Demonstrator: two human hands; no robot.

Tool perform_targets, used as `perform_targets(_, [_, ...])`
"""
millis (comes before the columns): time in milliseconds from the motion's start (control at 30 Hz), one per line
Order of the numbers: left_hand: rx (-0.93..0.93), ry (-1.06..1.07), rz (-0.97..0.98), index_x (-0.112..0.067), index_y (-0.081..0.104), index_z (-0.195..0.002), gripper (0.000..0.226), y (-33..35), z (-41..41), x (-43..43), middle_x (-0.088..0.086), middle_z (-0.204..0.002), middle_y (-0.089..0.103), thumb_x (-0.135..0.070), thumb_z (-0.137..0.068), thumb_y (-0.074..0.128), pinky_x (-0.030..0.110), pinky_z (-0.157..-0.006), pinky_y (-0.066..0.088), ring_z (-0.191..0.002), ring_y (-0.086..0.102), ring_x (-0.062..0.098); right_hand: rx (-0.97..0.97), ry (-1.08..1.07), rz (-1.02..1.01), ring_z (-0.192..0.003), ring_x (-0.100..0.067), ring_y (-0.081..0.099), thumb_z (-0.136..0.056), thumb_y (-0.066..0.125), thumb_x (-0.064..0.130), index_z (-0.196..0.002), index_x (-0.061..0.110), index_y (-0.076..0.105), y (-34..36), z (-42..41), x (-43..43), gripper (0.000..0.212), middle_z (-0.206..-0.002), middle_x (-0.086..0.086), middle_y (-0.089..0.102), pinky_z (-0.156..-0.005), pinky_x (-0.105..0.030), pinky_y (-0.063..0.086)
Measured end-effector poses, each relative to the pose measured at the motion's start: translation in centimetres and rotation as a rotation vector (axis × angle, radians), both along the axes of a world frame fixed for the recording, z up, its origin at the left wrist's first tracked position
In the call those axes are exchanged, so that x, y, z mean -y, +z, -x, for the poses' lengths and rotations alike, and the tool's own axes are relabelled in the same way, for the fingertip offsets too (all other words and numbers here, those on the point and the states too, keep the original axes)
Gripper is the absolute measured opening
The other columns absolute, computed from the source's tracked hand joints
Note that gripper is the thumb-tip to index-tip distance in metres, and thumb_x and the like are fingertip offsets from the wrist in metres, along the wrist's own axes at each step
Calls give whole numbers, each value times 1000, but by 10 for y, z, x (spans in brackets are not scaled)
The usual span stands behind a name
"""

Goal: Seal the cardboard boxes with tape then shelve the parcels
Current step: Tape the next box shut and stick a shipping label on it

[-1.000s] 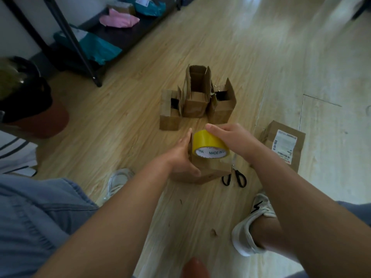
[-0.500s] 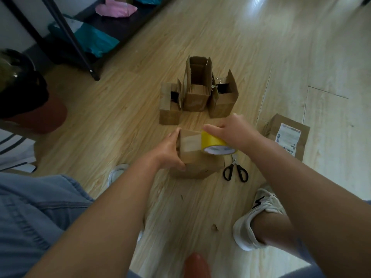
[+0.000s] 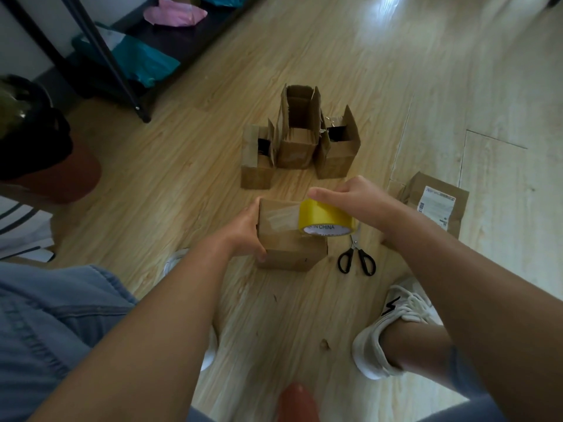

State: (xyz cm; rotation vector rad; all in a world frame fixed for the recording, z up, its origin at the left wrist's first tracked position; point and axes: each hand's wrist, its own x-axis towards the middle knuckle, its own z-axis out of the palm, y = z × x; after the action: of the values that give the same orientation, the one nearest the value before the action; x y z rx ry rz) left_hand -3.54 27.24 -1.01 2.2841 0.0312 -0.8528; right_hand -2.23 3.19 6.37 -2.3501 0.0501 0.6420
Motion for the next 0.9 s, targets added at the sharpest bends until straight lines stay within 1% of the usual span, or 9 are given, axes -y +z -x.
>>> perform_targets(33, [-8,7,6,-28,-4,-157,136,-1,0,-2,3,-144,42,-2,-61,89,36,-103,44,-130,45,24,-6,20,-25,-85,-27,67,-81,59,74,-102,-1,71,1,1,-1,78,-93,-14,69,-80,-36,54])
perform_targets(100, [-23,25,29,-30,-1,-157,135,-2,1,-6,0,-141,45,0,-60,89,32,-98,45,-129,46,21,-10,82,-25,-60,-17,49,-80,64,71,-71,6,61,1,-1,-3,66,-66,-4,51,-57,-27,39])
perform_targets(167, [-13,27,41,-31,4,-156,133,-2,2,-7,-3,-136,46,0,-59,89,32,-96,45,-127,46,19,1,116,15,-53,-13,34,-77,68,70,-63,14,50,1,-4,-5,60,-60,0,36,-50,-27,26])
perform_targets(300, [-8,30,43,-32,6,-156,130,-4,2,-10,-5,-136,44,-2,-60,89,30,-95,42,-129,43,17,82,160,166,-52,-14,36,-79,67,68,-65,12,53,0,-9,-10,60,-57,-1,38,-48,-27,27])
perform_targets(400, [-36,30,10,-38,-2,-155,136,-6,1,-15,-2,-147,40,-9,-60,91,38,-106,41,-135,40,21,165,245,440,-55,-13,45,-82,61,72,-63,12,54,-2,-10,-5,63,-58,1,45,-49,-26,35])
perform_targets(467, [-53,23,14,-40,-5,-154,139,-7,1,-14,-3,-151,37,-10,-58,91,43,-110,40,-139,37,23,158,252,542,-57,-14,49,-83,59,72,-63,12,58,-9,-7,5,63,-59,1,49,-51,-26,37])
perform_targets(567, [-56,30,34,-42,-6,-154,140,-7,1,-10,-3,-156,33,-6,-59,90,43,-112,38,-142,34,23,120,226,562,-64,-16,59,-83,57,74,-76,9,70,-23,-4,12,67,-67,-1,61,-55,-26,42])
perform_targets(700, [-57,27,40,-40,-6,-155,139,-9,0,-12,-4,-160,25,-5,-61,90,41,-113,36,-144,30,23,93,188,577,-81,-19,69,-83,55,77,-94,9,74,-39,-1,8,72,-88,-4,72,-57,-25,45])
perform_targets(900, [-76,35,41,-41,-9,-154,139,-11,-2,-11,-4,-161,23,-3,-62,88,43,-113,37,-143,32,24,33,92,514,-68,-15,58,-81,50,81,-105,10,69,-51,5,10,76,-72,1,57,-53,-27,40])
